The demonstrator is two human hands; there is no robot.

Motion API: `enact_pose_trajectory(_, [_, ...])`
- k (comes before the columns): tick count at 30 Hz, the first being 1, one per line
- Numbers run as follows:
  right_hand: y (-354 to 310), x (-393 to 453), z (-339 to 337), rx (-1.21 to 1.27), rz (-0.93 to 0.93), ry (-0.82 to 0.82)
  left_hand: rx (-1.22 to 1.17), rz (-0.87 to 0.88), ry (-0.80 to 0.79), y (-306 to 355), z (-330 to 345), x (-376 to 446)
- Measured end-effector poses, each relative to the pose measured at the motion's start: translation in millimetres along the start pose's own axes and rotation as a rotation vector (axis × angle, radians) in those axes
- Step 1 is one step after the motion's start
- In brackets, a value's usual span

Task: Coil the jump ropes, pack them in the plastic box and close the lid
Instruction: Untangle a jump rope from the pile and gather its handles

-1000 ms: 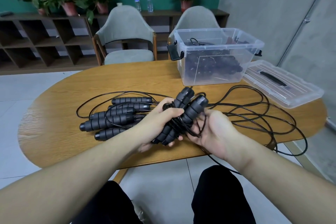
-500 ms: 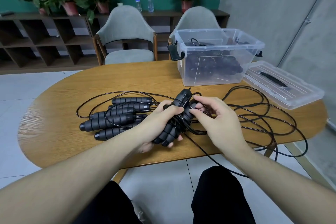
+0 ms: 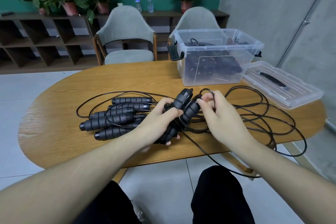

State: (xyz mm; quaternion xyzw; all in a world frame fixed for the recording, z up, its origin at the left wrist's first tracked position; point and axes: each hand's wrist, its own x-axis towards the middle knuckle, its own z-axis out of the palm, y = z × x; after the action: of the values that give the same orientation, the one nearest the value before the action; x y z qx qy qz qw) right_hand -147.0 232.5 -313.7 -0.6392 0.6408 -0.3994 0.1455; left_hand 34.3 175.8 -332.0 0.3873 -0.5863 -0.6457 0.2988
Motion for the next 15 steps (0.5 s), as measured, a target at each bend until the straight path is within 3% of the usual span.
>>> enact_pose_trajectory(4, [7.1,-5.2,7.4,-0.348,-0.185,-0.035,-0.015,0.013,0.007,3.2,2.4,1.1])
enact_pose_trajectory(7, [4.6,-5.1,10.6,-0.507,-0.216,-0.002,0.02,0.019,0.021,3.7,4.5,2.1])
enact_pose_trajectory(15, [5.5,-4.1,12.2,-0.526,-0.148,-0.085,0.183,0.03,0.065,7.8,4.3,2.8])
